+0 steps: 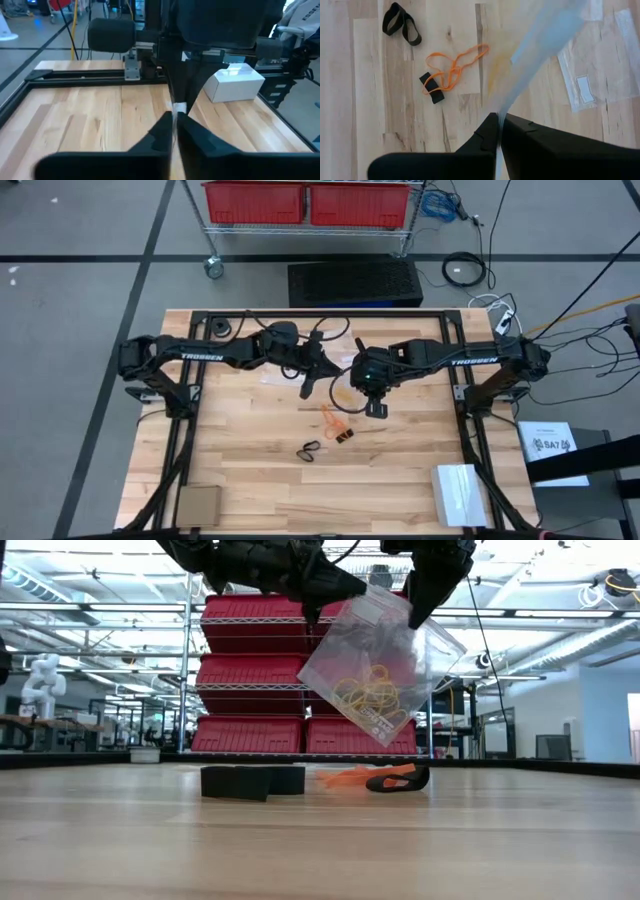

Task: Sort rubber bands
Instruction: Close the right transparent zip lock bag

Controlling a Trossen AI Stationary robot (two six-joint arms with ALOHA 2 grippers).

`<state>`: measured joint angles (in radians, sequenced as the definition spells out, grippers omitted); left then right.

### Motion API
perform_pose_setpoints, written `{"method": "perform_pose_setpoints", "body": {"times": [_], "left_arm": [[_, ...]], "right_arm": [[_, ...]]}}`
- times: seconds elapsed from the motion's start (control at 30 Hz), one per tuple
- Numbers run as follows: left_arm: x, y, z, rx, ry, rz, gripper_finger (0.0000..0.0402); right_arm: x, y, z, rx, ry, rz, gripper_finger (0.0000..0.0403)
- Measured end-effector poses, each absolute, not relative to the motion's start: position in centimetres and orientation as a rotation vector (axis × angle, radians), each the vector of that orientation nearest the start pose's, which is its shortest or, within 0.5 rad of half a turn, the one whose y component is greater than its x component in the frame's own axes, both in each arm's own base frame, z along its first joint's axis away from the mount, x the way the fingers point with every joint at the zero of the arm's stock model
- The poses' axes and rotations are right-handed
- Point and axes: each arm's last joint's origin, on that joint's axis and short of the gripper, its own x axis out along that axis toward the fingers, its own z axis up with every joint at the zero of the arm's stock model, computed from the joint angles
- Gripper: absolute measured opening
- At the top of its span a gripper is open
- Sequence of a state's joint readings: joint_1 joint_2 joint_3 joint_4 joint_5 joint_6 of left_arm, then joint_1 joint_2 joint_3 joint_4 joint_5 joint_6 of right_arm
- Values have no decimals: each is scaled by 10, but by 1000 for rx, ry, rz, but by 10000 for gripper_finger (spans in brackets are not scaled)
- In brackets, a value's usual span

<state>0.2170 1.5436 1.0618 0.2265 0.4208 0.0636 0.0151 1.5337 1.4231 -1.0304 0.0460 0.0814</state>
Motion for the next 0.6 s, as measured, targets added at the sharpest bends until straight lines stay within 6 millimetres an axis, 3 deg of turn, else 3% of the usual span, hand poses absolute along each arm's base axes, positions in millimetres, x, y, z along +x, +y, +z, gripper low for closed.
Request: {"method": "perform_pose_setpoints", "body": {"times": [0.3,0.6], "left_arm": [[344,57,283,56,228,-260,4],[343,57,278,75,280,-241,2]], "right_arm": [[301,3,312,64,1133,-89,7],[304,3,325,142,1078,-146,71]]}}
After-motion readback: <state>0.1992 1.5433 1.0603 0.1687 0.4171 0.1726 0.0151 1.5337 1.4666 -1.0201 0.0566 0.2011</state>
